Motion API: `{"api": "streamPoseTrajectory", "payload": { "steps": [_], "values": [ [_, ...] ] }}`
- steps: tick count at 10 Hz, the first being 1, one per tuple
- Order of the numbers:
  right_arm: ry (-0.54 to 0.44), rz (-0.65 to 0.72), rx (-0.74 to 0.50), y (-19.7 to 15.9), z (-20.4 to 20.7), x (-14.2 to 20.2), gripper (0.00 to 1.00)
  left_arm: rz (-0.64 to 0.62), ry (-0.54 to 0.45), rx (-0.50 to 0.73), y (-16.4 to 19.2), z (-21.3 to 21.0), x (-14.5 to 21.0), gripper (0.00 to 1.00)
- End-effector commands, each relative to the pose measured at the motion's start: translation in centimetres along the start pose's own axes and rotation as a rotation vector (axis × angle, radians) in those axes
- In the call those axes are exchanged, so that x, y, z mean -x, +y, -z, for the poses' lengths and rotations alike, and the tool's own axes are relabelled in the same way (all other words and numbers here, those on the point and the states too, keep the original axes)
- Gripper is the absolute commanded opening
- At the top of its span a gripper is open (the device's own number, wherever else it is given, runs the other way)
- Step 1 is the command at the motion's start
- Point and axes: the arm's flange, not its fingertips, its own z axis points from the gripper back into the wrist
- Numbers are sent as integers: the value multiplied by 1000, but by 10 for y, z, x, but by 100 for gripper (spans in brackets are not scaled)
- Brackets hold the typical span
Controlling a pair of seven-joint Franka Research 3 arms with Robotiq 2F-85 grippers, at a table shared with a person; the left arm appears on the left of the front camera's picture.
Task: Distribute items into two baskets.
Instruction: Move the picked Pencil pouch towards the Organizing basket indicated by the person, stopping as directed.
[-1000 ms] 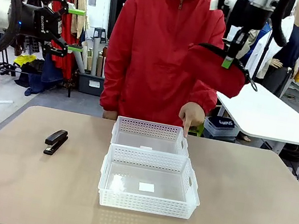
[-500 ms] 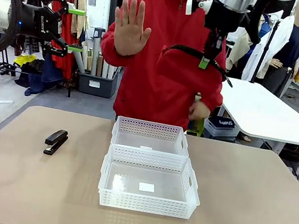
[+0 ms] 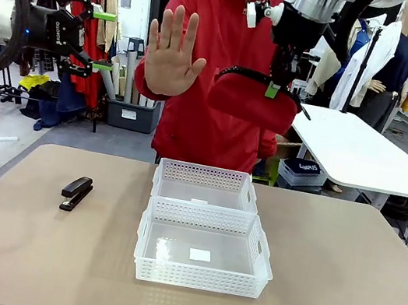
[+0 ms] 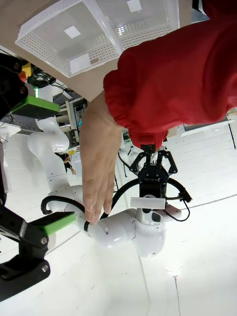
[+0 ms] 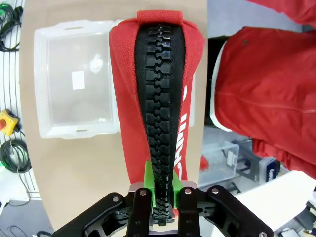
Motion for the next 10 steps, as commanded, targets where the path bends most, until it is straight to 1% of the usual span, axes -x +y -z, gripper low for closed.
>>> {"api": "streamPoseTrajectory", "payload": {
  "steps": [1, 10],
  "values": [
    [0, 6, 0, -2, 0, 0, 0, 3, 0, 0, -1, 0, 0, 100],
    [0, 6, 0, -2, 0, 0, 0, 3, 0, 0, -1, 0, 0, 100]
  ]
}}
